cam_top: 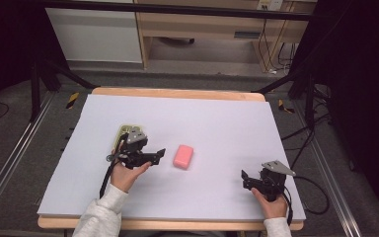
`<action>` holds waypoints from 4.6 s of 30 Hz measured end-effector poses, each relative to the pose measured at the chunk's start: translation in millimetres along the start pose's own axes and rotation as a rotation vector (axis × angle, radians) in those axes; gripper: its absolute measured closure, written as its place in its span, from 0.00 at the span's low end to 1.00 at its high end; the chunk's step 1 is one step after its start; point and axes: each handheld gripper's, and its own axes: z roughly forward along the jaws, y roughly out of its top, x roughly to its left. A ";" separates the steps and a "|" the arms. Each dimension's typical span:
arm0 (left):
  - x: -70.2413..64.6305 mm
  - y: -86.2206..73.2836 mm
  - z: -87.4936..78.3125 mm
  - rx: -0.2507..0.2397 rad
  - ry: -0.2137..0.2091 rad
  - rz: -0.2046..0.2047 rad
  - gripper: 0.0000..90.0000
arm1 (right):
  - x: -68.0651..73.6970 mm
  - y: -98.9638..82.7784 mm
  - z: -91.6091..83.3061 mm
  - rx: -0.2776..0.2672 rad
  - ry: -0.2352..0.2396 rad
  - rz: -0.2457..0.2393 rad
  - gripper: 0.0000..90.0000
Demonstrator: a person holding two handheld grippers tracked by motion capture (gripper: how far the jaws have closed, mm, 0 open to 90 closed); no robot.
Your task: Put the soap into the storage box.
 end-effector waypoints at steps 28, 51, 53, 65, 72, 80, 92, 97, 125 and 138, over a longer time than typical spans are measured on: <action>-25.9 8.8 31.4 0.052 -0.024 0.031 0.25 | 3.0 1.0 1.6 0.002 0.005 -0.004 0.07; -44.1 8.3 58.2 0.085 -0.037 0.043 0.25 | 3.4 1.6 2.4 0.005 0.012 -0.007 0.07; -45.6 6.8 62.2 0.097 -0.041 0.046 0.25 | 3.4 1.8 2.0 0.005 0.014 -0.006 0.07; -54.4 1.9 77.6 0.119 -0.047 0.051 0.24 | 3.6 1.8 1.8 0.009 0.011 -0.009 0.07; -53.8 0.4 84.3 0.136 -0.042 0.047 0.24 | 4.2 1.9 2.2 0.012 0.012 -0.010 0.07; -55.8 -2.8 93.2 0.161 -0.045 0.048 0.24 | 4.1 2.0 2.3 0.012 0.015 -0.008 0.07; -53.8 -5.7 103.0 0.196 -0.020 0.041 0.28 | 3.9 1.8 3.1 0.016 0.018 -0.007 0.07; -51.5 -6.3 106.4 0.205 -0.027 0.023 0.28 | 4.1 1.8 3.2 0.018 0.020 -0.004 0.07; -50.3 -4.4 104.5 0.239 -0.023 0.027 0.40 | 3.9 1.7 3.6 0.022 0.021 -0.012 0.07; -51.8 0.0 112.5 0.272 -0.011 0.068 0.38 | 3.9 1.6 4.1 0.029 0.026 -0.011 0.07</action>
